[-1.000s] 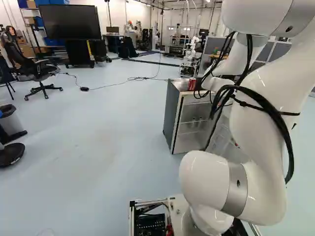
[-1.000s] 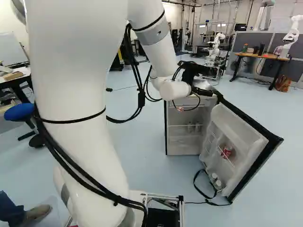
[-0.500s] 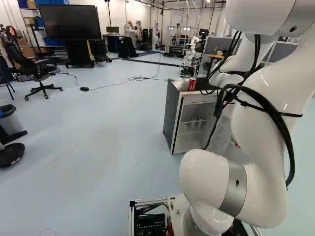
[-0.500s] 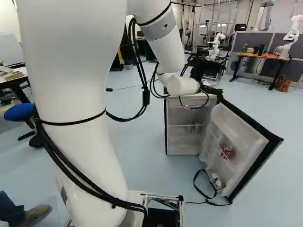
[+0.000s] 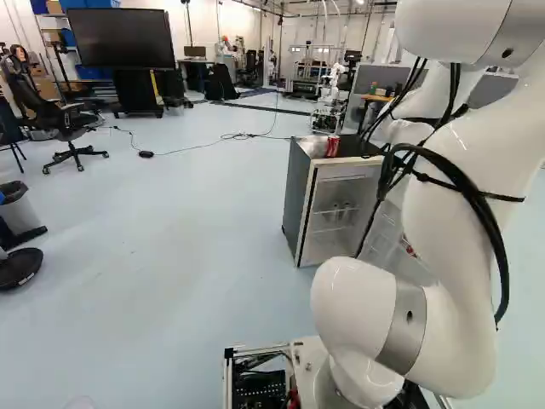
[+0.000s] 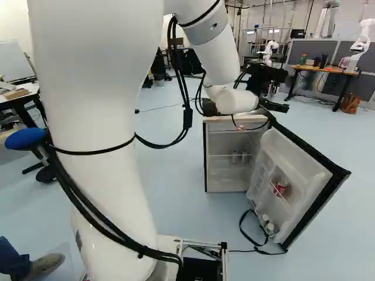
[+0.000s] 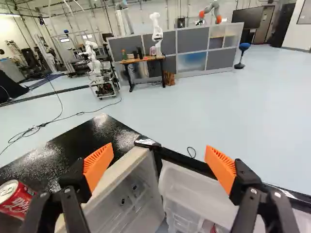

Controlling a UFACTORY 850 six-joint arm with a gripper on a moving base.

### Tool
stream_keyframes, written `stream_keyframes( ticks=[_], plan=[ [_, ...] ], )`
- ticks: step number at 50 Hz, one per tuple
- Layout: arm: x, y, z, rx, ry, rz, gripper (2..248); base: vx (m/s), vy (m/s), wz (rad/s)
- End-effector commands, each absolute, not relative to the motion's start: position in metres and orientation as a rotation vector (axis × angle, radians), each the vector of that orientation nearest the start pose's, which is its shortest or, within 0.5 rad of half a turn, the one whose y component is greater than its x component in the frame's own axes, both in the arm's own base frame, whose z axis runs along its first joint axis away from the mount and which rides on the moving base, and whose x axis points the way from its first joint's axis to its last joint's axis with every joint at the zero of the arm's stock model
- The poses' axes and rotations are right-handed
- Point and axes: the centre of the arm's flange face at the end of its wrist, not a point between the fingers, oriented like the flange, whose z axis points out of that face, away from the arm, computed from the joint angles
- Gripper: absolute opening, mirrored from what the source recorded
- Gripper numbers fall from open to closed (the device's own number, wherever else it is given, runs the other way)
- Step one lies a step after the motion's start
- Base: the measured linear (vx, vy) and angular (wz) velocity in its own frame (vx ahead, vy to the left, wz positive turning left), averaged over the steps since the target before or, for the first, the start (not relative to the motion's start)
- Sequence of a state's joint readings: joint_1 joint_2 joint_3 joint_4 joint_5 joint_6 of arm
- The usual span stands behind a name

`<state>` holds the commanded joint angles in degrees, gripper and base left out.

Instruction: Grab a drink from the fridge

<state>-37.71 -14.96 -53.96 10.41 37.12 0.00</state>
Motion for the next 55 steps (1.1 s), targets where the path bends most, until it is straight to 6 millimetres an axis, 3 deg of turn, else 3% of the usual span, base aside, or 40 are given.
stream_keyframes(
  ticks=[55],
  plan=[
    [0.444, -0.440, 0.504, -2.503, 1.647, -1.633, 247, 0.000, 0.000, 0.000]
  ],
)
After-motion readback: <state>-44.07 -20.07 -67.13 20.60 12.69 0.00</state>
